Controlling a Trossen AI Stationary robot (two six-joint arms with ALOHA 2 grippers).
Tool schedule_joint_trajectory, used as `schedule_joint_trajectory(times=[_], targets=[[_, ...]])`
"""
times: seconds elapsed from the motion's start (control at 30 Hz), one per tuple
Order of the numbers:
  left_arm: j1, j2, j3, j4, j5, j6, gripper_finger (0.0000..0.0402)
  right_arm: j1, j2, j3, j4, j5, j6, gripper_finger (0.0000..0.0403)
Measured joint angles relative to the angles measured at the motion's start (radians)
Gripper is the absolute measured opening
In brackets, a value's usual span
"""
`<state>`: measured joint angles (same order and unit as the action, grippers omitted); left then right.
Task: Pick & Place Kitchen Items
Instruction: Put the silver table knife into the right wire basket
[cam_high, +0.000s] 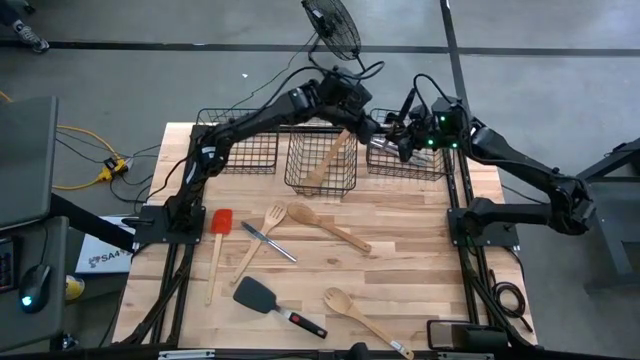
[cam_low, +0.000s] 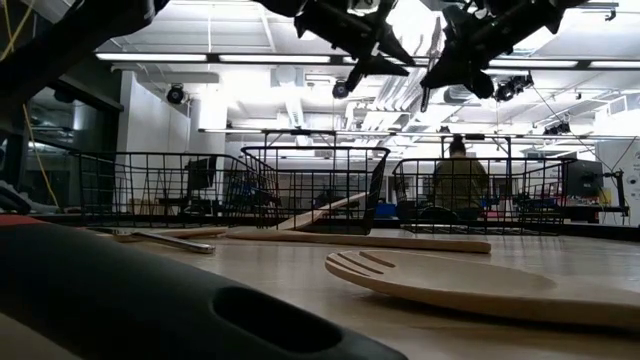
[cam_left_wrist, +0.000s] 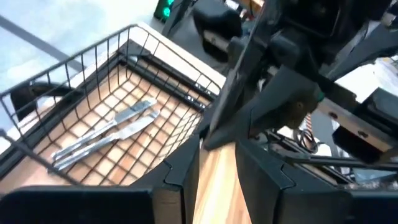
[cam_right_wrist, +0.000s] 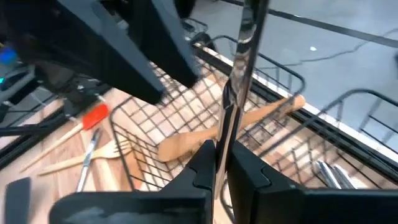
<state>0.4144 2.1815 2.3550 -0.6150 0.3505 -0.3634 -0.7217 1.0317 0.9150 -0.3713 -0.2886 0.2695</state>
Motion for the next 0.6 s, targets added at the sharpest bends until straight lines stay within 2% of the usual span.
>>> schedule_joint_trajectory(times=[0.4, 0.6], targets=[[0.037, -0.06, 0.0, -0.133, -0.015, 0.11, 0.0102, -0.001, 0.009, 0.08, -0.227, 0.215, -0.043, 0.0012], [0.064, -0.085, -0.001, -0.207, -0.024, 0.166, 0.0102, -0.001, 0.098, 0.184, -0.434, 0.287, -0.103, 0.0012]])
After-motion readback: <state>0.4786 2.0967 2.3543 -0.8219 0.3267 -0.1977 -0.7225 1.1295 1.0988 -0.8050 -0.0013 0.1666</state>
